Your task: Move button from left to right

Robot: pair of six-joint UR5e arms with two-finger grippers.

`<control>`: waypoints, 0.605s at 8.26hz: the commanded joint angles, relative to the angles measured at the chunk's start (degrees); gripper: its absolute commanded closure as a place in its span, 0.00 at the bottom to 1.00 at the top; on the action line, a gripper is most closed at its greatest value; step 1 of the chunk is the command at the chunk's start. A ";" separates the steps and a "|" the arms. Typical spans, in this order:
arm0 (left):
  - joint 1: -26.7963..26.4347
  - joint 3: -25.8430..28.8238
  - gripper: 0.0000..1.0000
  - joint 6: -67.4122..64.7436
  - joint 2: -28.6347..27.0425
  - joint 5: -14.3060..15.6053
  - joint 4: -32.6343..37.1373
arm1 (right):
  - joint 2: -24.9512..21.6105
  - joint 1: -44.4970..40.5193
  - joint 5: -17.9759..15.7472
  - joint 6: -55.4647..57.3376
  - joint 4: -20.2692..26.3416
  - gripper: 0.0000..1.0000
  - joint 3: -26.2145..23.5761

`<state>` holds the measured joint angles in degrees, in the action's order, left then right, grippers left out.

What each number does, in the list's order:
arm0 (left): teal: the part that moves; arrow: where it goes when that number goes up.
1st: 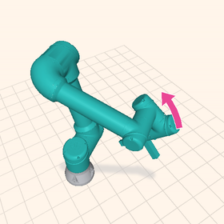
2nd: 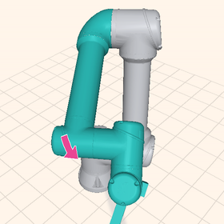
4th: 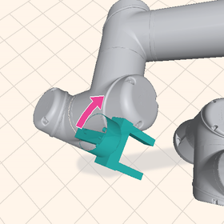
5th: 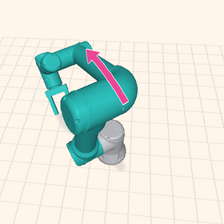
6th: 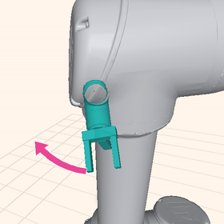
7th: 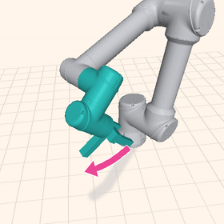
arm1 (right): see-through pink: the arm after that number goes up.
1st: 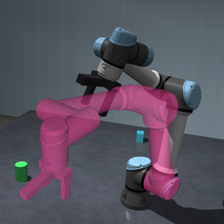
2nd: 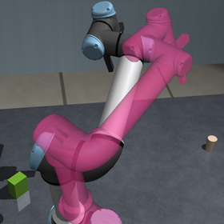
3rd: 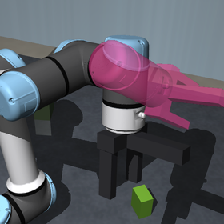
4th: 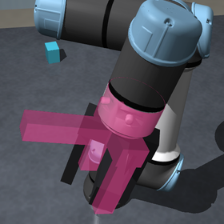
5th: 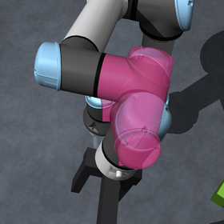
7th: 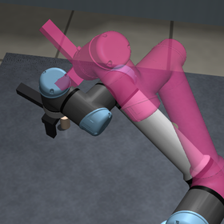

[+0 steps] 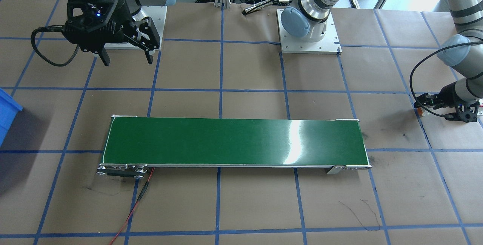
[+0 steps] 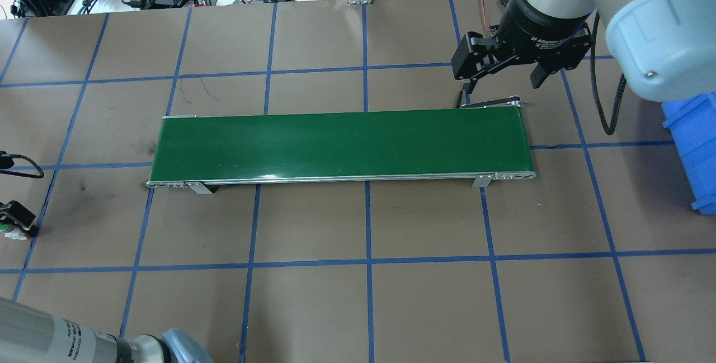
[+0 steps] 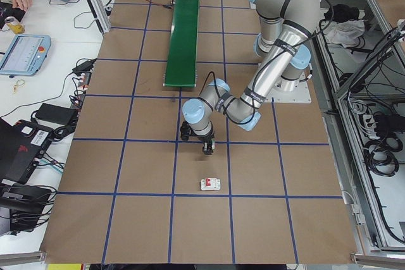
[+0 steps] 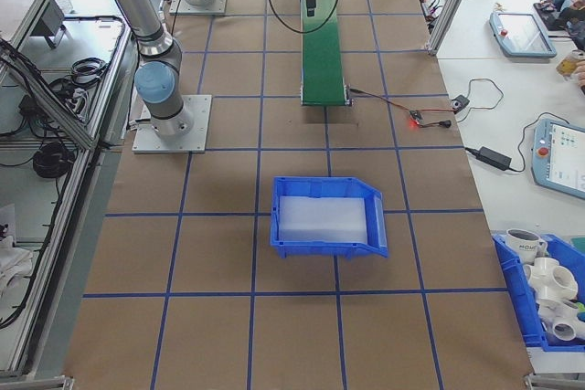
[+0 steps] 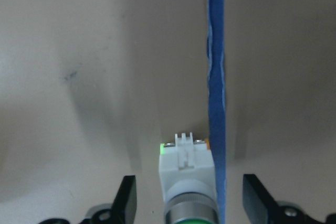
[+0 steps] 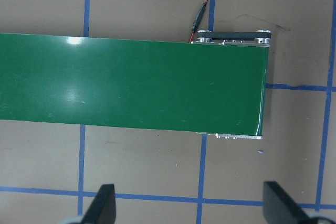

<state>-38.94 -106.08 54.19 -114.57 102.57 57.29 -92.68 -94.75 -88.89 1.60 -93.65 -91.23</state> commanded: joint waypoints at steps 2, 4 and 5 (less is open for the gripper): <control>0.00 0.08 1.00 0.03 0.05 0.35 -0.08 | -0.04 0.00 0.04 -0.29 0.05 0.00 0.00; -0.52 0.34 1.00 0.03 1.97 0.44 1.67 | -0.04 0.00 -0.49 -0.37 0.49 0.00 0.00; -1.40 0.52 1.00 -0.58 4.42 0.09 6.38 | 0.13 0.00 -0.49 -0.37 0.49 0.00 -0.08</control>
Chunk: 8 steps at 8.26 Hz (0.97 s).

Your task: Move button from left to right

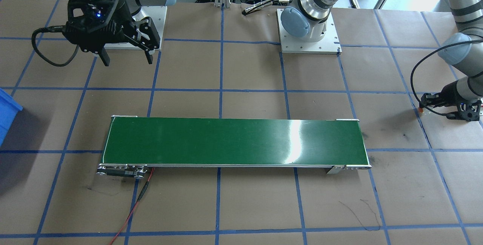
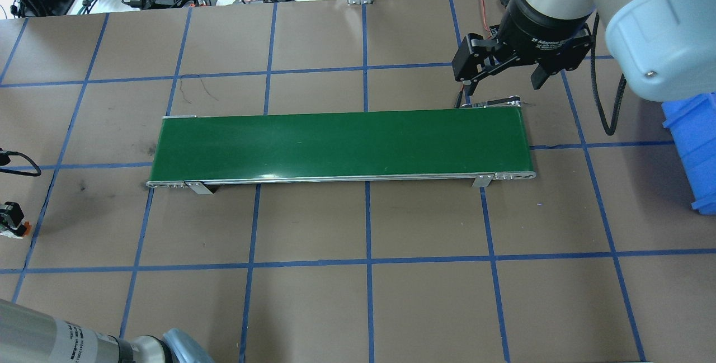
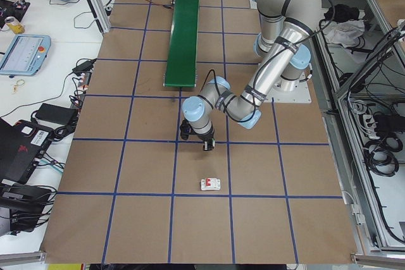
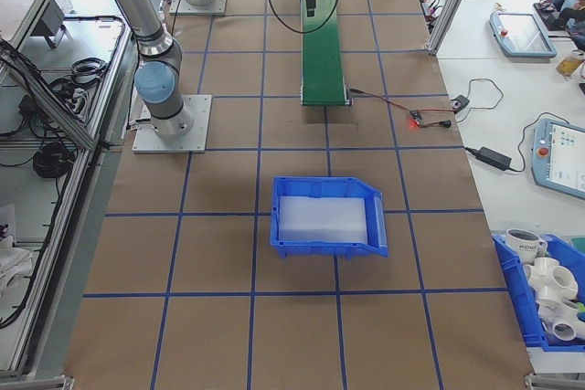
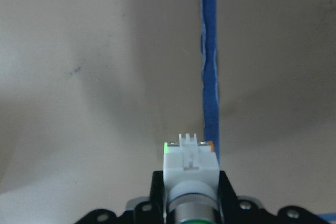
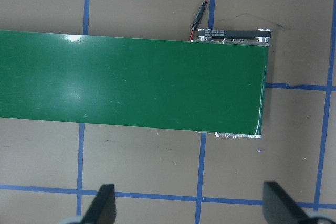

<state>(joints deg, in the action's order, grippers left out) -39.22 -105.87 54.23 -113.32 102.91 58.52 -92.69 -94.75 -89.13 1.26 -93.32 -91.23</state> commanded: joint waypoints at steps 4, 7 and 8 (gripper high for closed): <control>-17.43 1.01 1.00 -11.83 18.65 -1.74 12.41 | 0.14 0.00 -0.08 -0.12 0.07 0.00 -0.09; -27.90 3.04 1.00 -22.64 19.20 -9.62 15.57 | 0.32 0.00 -0.17 -0.12 0.07 0.00 -0.09; -29.58 2.95 1.00 -28.07 18.06 -10.96 15.57 | 0.32 0.00 -0.17 -0.12 0.07 0.00 -0.09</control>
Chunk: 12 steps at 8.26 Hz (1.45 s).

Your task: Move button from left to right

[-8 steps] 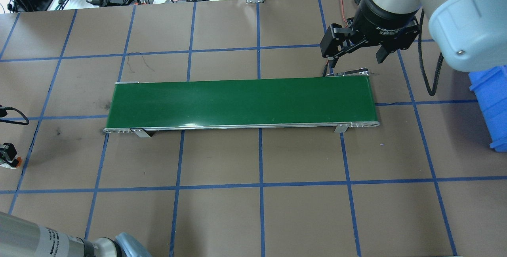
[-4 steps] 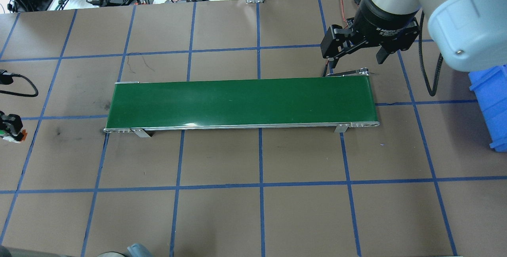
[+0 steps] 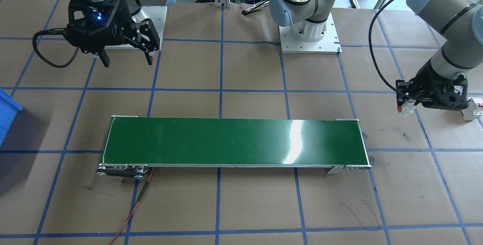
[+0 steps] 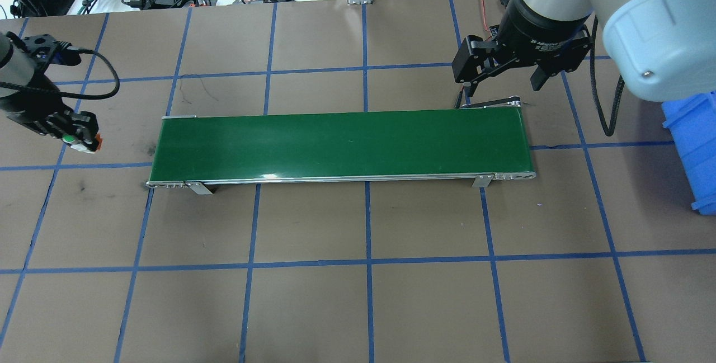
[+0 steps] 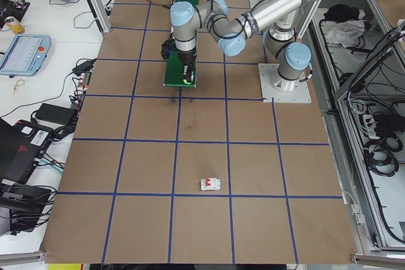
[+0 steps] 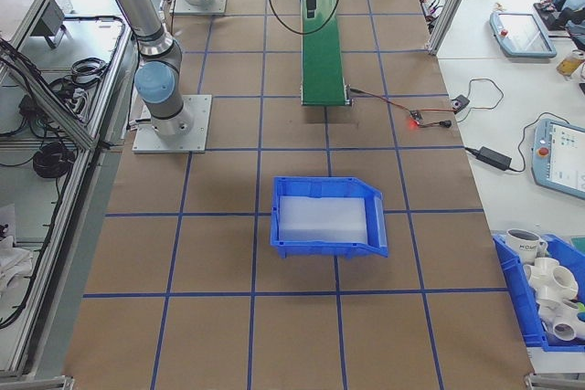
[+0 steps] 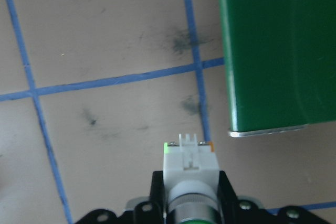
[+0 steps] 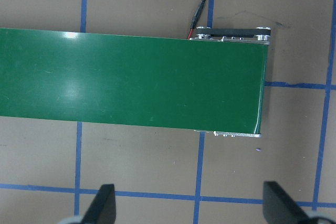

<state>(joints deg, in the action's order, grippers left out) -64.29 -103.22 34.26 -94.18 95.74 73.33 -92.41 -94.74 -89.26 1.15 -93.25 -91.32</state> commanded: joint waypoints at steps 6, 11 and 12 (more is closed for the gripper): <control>-7.16 3.55 1.00 -14.92 -10.66 -5.92 0.68 | 0.13 0.00 -0.12 0.08 0.00 0.00 0.00; -7.95 6.71 1.00 -16.15 -16.47 -6.18 -0.20 | 0.31 0.00 -0.03 0.08 0.00 0.00 0.00; -8.04 6.62 1.00 -17.29 -16.83 -6.09 -0.29 | 0.31 0.00 -0.03 0.17 0.00 0.00 0.00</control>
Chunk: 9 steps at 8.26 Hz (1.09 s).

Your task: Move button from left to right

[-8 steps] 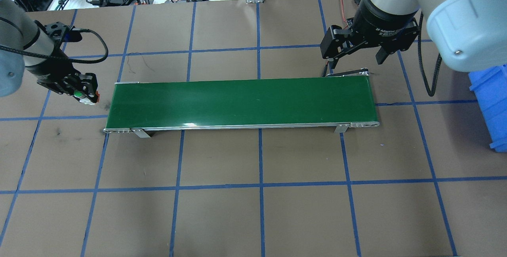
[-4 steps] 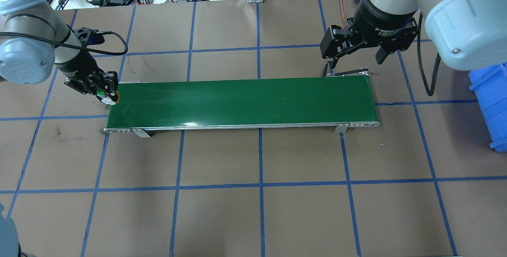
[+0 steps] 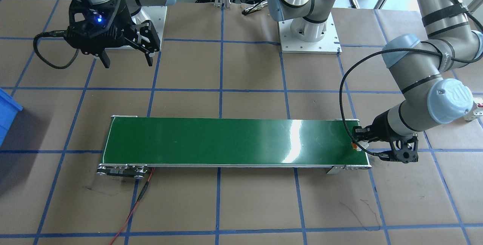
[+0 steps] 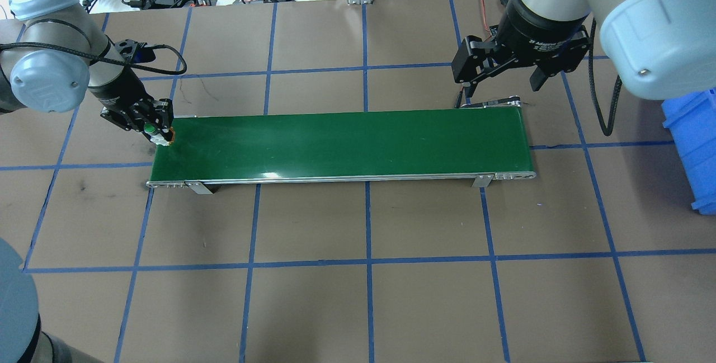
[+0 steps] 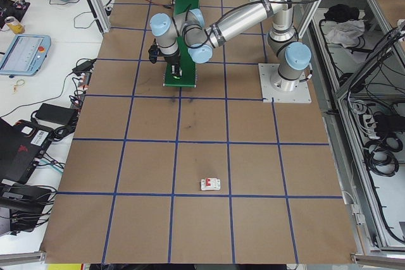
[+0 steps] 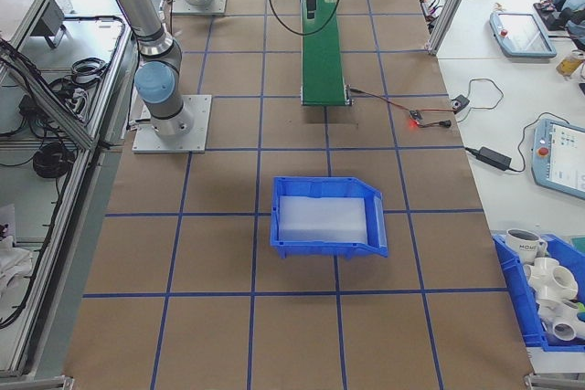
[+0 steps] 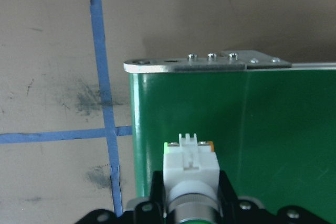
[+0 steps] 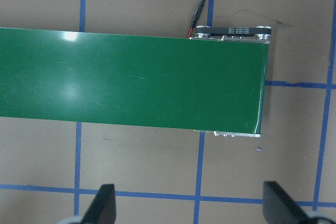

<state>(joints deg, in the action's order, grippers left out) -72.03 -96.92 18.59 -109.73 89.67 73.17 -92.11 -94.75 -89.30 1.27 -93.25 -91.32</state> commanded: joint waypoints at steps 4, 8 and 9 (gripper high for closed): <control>-5.38 0.24 0.08 -1.72 0.56 4.10 0.75 | 0.00 0.00 -0.17 -0.04 0.09 0.00 -0.09; -8.47 -0.11 0.00 -5.14 13.25 -0.87 12.11 | 0.09 0.00 0.09 0.22 0.18 0.00 -0.09; -8.47 0.41 0.00 -5.15 17.31 -0.99 16.26 | 0.18 0.00 0.52 0.49 0.18 0.00 -0.09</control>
<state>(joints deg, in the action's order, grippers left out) -79.72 -96.93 14.36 -100.56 90.67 81.00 -92.05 -94.75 -89.31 1.35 -93.10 -91.40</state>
